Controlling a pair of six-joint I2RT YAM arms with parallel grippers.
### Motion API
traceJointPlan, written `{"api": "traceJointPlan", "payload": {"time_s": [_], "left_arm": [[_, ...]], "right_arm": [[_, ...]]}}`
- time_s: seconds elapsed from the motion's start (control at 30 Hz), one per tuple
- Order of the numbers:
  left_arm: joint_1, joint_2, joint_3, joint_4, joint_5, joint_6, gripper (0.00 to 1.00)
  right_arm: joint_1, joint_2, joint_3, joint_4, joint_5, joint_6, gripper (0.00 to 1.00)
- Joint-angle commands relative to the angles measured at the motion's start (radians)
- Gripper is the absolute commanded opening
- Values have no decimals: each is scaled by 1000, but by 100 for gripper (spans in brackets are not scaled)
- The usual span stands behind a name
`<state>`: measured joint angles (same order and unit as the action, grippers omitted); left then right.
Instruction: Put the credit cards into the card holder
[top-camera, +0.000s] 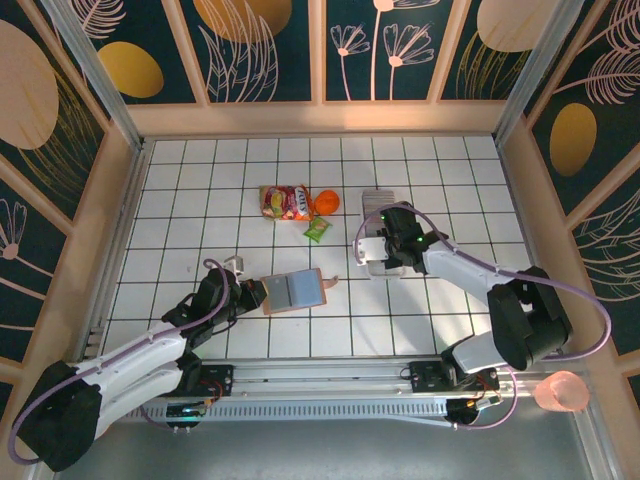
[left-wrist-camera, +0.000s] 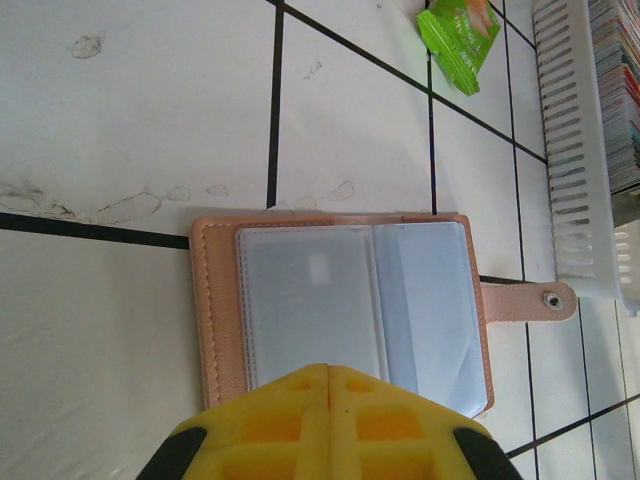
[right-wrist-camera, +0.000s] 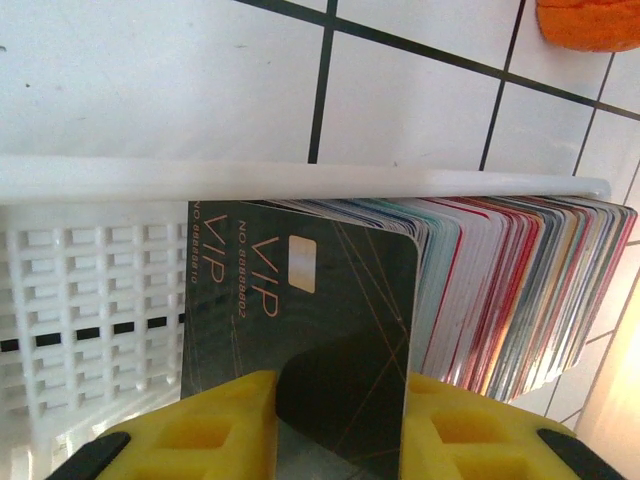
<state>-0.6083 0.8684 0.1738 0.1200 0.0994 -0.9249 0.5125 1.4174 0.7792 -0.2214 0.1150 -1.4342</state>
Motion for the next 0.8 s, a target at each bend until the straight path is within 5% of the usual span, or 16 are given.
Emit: {"api": "traceJointPlan", "payload": {"time_s": [0.0,0.47,0.77], "left_arm": [[-5,-9,0,-13,16,-9,1],[-4,-5,5,-13,22,-12,0],[-5,-9,17,-31,16,-8,0]], "right_arm": [[-2,-43,7,46,31,0,29],[-4,-81,-15,36,22,9,17],[4,-117,-3,-59,-26,23,0]]}}
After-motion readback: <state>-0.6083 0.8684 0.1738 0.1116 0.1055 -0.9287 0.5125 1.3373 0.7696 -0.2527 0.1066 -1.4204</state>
